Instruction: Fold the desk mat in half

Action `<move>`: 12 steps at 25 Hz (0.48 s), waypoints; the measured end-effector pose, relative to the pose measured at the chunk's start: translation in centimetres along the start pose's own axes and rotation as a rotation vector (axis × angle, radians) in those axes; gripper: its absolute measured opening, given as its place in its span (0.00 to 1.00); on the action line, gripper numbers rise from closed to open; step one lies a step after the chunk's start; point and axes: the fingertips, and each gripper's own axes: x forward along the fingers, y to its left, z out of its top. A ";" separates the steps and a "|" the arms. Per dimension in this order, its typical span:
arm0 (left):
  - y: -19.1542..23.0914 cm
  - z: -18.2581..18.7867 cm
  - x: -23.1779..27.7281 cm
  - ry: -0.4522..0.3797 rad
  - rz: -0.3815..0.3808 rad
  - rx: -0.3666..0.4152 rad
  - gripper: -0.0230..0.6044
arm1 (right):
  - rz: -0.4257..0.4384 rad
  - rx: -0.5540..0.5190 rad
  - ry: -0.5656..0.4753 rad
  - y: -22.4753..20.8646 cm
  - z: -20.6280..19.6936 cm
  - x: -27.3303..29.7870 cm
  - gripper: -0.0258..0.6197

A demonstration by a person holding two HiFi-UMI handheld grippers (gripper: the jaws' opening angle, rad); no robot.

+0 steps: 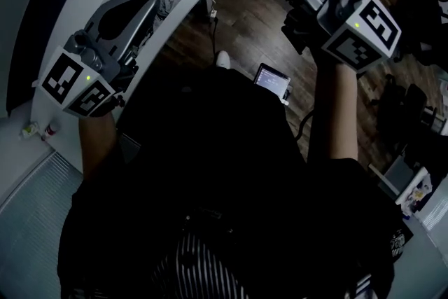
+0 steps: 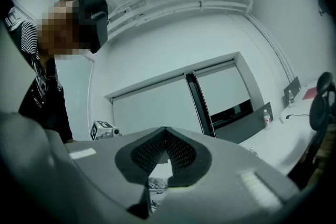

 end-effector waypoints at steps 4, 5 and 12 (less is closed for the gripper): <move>-0.1 -0.3 3.2 0.057 0.013 0.065 0.05 | 0.001 0.025 -0.018 -2.9 0.3 -0.6 0.05; -0.7 -0.5 3.9 0.084 0.001 0.104 0.05 | 0.004 0.026 -0.015 -3.4 0.2 -0.8 0.05; 0.5 -2.4 7.3 0.030 -0.031 -0.154 0.05 | 0.020 0.071 0.028 -6.7 -2.0 -1.3 0.05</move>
